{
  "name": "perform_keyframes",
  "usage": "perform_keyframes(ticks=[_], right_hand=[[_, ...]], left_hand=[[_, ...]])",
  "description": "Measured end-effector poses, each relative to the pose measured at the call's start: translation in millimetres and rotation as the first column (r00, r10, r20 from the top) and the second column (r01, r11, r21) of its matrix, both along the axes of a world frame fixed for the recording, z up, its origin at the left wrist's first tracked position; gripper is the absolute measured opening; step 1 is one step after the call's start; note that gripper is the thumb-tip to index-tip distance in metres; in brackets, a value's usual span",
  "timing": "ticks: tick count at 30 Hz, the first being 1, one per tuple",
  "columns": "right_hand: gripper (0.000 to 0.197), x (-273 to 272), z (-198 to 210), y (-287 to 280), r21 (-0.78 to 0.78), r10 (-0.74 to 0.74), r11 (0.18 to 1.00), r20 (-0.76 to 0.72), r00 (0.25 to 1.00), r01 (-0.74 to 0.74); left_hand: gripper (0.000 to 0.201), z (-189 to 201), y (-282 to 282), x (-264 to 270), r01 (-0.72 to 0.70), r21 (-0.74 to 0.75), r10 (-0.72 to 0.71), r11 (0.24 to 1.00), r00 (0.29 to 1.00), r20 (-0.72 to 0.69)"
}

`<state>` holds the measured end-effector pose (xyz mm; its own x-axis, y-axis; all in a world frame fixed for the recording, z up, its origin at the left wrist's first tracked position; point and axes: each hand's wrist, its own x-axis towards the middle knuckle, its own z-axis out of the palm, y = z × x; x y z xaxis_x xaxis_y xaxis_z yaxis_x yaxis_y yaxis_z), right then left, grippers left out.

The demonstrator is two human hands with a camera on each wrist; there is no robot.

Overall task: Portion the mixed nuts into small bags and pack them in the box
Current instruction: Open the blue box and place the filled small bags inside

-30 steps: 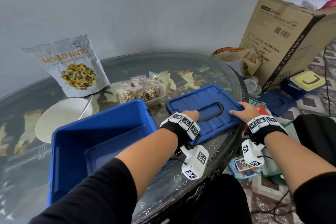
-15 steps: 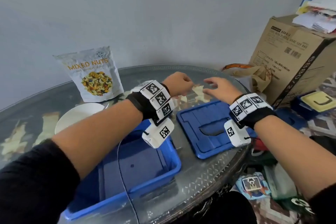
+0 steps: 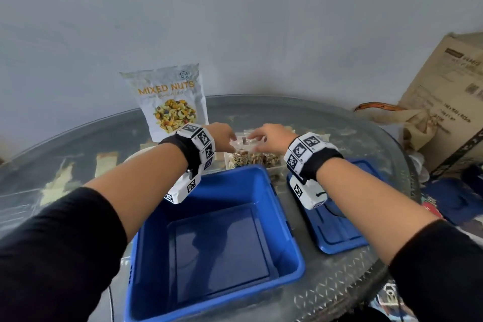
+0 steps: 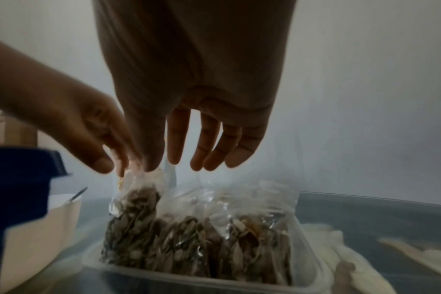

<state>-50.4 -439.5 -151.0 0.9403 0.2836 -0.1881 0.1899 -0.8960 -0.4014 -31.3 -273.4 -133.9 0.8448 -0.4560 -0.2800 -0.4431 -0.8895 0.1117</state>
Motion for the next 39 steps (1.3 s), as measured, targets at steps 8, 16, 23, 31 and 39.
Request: perform_keyframes(ticks=[8, 16, 23, 31, 39], right_hand=[[0.008, 11, -18, 17, -0.023, 0.039, 0.999, 0.065, 0.997, -0.037], [0.014, 0, 0, 13, 0.132, -0.038, 0.991, 0.155, 0.987, 0.017], [0.012, -32, 48, 11, 0.389, -0.116, 0.921, 0.284, 0.952, -0.004], [0.007, -96, 87, 39, 0.651, -0.153, 0.757, 0.259, 0.954, -0.056], [0.012, -146, 68, 71, 0.791, -0.185, 0.611, 0.196, 0.963, -0.044]], left_hand=[[0.033, -8, -3, 16, 0.017, 0.034, -0.015, 0.999, 0.997, -0.071], [0.020, 6, 9, 7, 0.015, -0.160, -0.011, 0.987, 1.000, 0.027], [0.016, 47, 30, -32, -0.062, -0.532, 0.119, 0.844, 0.990, 0.075], [0.005, 63, 53, -109, -0.235, -0.923, 0.271, 0.306, 0.951, -0.152], [0.009, 38, 73, -165, -0.368, -0.930, 0.281, -0.009, 0.891, -0.356]])
